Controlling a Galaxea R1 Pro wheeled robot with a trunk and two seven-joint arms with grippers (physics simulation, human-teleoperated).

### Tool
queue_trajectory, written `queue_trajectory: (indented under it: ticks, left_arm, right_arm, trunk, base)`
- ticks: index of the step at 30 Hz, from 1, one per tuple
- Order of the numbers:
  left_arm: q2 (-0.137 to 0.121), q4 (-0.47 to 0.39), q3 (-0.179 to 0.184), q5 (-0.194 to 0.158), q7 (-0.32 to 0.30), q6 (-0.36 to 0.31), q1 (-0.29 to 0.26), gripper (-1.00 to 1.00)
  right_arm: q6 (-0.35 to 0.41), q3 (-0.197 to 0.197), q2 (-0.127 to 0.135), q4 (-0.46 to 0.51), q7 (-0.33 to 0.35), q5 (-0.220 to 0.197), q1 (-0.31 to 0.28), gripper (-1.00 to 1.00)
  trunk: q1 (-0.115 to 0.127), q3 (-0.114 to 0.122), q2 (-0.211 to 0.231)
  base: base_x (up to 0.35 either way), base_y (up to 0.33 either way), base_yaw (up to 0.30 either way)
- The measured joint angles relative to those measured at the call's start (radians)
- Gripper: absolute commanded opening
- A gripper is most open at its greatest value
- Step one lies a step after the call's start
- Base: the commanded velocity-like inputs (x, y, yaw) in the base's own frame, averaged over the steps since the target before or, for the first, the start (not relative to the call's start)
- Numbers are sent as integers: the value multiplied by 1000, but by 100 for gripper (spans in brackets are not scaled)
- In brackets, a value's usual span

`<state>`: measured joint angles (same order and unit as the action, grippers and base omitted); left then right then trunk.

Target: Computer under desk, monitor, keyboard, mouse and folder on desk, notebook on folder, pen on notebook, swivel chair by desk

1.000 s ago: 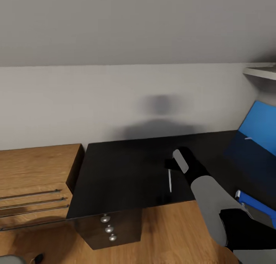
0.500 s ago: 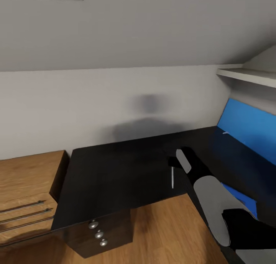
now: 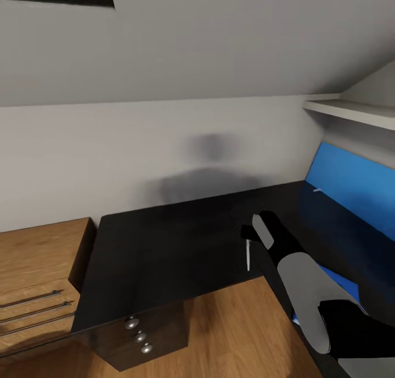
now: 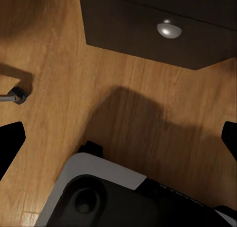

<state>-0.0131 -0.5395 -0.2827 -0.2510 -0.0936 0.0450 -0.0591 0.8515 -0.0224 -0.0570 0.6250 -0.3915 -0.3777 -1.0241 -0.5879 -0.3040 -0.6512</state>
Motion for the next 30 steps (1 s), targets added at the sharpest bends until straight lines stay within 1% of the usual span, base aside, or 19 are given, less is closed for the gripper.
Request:
queue_trajectory:
  ticks: [1,4,5,7,8,10,13,20,30]
  left_arm:
    - [8,1,-1,0,0,0,0,100]
    - [19,2,-1,1,2,9,0,100]
    - [19,8,-1,1,3,32,0,100]
    - [19,19,0,1,3,55,0,100]
    - [18,36,1,1,3,79,0,100]
    - [18,57,2,1,3,104,0,100]
    - [18,88,3,4,2,139,0,100]
    - [18,110,3,8,1,163,0,100]
    - [17,113,3,8,1,169,0,100]
  right_arm:
    - [1,-1,0,0,0,16,1,-100]
    - [1,-1,0,-1,0,32,8,-100]
    - [1,-1,0,-1,0,33,14,-100]
    - [0,-1,1,-1,0,34,17,-100]
    - [0,-1,2,0,0,35,19,-100]
    - [0,-1,6,0,0,38,20,-100]
    - [-1,-1,25,0,1,41,21,-100]
    - [-2,0,45,0,2,42,22,-100]
    - [-2,0,49,-1,3,42,22,-100]
  trunk:
    - [4,3,7]
    - [15,13,28]
    - [19,16,35]
    - [27,22,49]
    - [31,25,56]
    - [38,31,70]
    - [50,41,91]
    - [77,63,140]
    - [115,95,211]
  base:
    - [0,0,0]
    - [0,0,-160]
    - [0,0,-242]
    - [0,0,-248]
    - [0,0,-252]
    - [0,0,-254]
    - [0,0,-257]
    - [0,0,-259]
    - [0,0,-259]
